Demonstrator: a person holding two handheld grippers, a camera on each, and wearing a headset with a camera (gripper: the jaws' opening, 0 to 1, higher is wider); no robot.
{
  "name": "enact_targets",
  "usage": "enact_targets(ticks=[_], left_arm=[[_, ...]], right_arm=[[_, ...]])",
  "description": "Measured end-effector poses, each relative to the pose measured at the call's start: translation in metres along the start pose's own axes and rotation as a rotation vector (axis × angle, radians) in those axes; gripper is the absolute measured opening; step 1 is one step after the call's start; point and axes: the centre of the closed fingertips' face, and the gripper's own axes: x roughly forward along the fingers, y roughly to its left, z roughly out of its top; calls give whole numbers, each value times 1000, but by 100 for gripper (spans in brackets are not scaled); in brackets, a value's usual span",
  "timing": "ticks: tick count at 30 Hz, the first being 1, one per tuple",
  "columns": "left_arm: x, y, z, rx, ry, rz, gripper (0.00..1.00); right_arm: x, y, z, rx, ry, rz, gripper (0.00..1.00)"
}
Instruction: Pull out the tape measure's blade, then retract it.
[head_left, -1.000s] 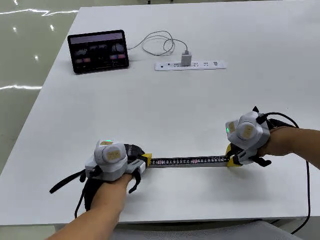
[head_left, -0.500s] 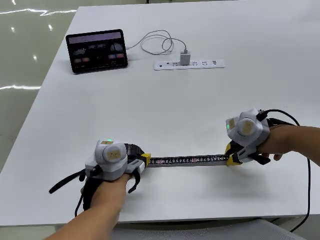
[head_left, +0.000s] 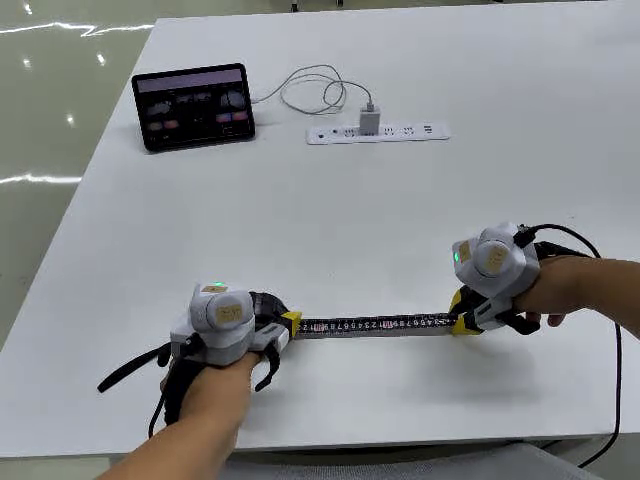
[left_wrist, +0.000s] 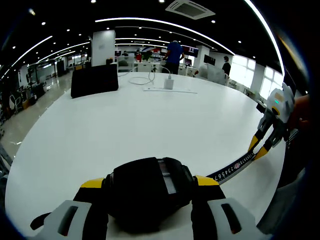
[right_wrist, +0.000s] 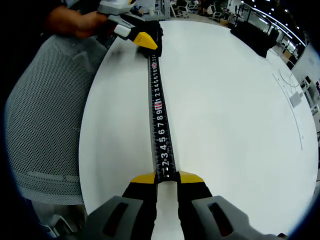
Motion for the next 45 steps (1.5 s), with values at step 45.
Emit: enact_targets(ticks=[45], left_arm=[[-1, -1, 0, -7, 6, -10, 63]], right_arm=[[9, 0, 21, 34, -66, -26, 10]])
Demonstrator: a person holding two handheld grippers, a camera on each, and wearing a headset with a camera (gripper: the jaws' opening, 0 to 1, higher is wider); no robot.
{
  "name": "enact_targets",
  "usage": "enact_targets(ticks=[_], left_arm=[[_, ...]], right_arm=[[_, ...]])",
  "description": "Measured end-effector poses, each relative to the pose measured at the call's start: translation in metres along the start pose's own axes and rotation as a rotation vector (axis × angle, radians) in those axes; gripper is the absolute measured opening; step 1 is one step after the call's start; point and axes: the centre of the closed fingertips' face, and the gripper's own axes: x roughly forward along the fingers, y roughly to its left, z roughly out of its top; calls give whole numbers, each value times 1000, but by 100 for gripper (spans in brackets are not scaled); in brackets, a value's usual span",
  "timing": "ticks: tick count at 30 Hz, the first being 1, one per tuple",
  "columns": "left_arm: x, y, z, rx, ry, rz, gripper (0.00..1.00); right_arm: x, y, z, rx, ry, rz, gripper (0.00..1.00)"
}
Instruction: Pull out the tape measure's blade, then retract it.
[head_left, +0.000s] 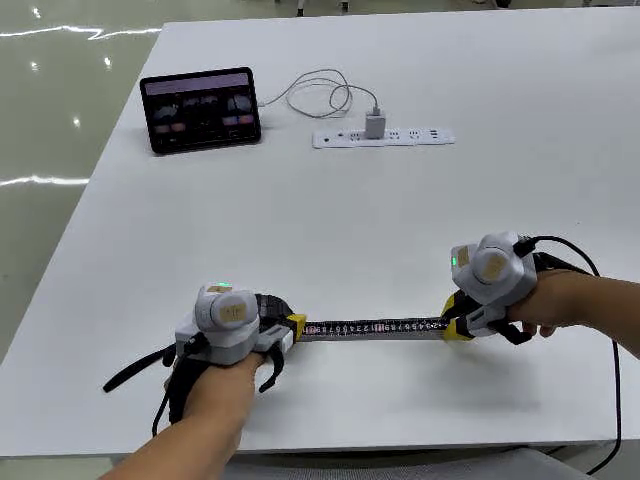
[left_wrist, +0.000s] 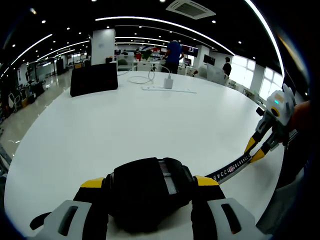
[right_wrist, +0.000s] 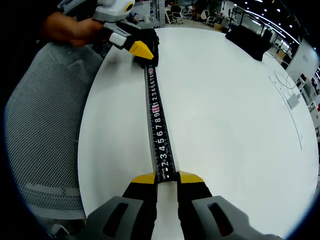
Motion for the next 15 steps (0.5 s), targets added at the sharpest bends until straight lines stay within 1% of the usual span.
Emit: enact_targets(ticks=[5, 15], left_arm=[[0, 0, 0, 0, 0, 0, 63], [-1, -1, 0, -1, 1, -1, 63]], right_arm=[[0, 1, 3, 18, -7, 2, 10], [1, 2, 7, -6, -14, 6, 10]])
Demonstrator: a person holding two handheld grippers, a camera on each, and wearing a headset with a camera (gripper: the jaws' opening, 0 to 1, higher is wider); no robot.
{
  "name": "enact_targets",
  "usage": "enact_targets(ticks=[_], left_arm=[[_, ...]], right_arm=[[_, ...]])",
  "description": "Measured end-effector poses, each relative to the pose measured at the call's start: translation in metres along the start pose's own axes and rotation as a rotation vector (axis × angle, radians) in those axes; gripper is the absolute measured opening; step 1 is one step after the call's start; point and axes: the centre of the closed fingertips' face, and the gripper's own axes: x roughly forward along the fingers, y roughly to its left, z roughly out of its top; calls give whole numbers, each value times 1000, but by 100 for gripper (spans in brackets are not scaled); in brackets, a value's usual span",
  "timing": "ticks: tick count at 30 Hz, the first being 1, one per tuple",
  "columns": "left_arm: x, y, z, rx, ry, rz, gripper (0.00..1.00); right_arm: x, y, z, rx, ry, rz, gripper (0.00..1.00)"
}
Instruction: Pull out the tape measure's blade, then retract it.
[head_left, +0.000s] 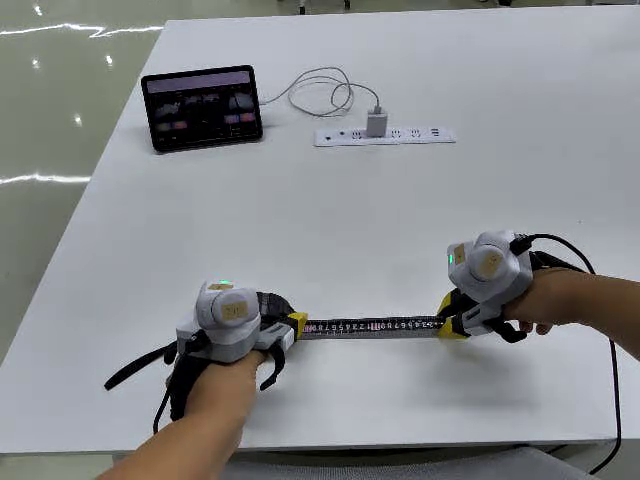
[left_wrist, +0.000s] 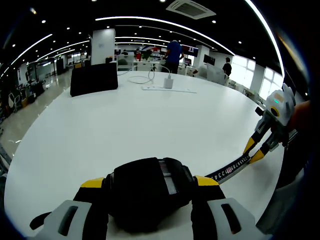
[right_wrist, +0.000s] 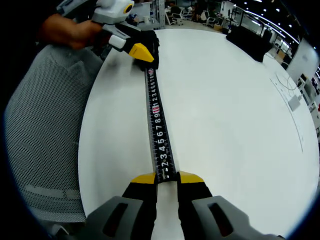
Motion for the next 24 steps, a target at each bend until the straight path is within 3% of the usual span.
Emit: enact_targets(ticks=[24], left_arm=[[1, 0, 0, -4, 2, -3, 63]], right_arm=[[5, 0, 10, -13, -40, 7, 10]])
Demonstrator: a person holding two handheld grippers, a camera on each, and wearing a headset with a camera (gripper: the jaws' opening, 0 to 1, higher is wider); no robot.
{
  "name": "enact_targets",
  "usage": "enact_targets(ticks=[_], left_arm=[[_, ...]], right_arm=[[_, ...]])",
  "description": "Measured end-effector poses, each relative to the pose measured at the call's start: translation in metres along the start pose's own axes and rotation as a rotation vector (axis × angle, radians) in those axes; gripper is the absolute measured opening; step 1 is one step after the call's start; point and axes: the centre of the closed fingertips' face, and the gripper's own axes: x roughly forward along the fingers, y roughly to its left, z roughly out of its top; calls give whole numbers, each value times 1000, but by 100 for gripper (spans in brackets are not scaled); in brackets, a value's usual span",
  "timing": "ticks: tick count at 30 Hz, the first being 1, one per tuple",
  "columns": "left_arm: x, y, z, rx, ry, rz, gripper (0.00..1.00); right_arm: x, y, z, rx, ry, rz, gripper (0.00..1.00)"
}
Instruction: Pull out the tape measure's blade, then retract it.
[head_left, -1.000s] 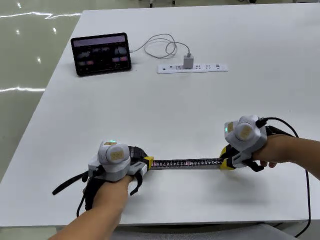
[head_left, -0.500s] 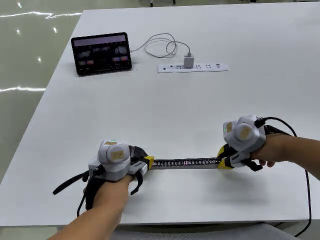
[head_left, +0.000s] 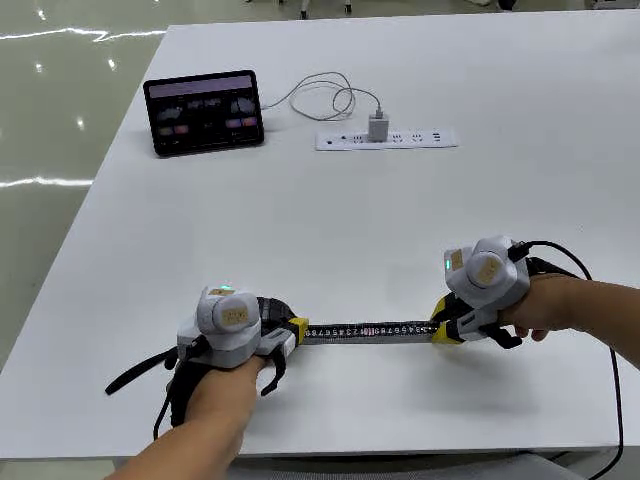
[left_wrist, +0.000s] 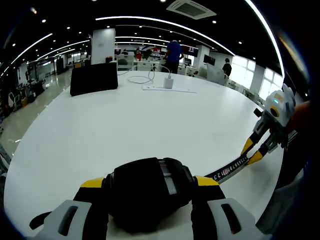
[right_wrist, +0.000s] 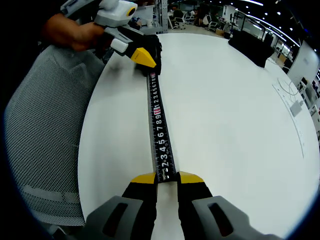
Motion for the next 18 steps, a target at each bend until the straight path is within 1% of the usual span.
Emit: enact_targets(ticks=[18], left_arm=[[0, 1, 0, -4, 3, -2, 63]], right_arm=[[5, 0, 9, 4, -16, 1, 11]])
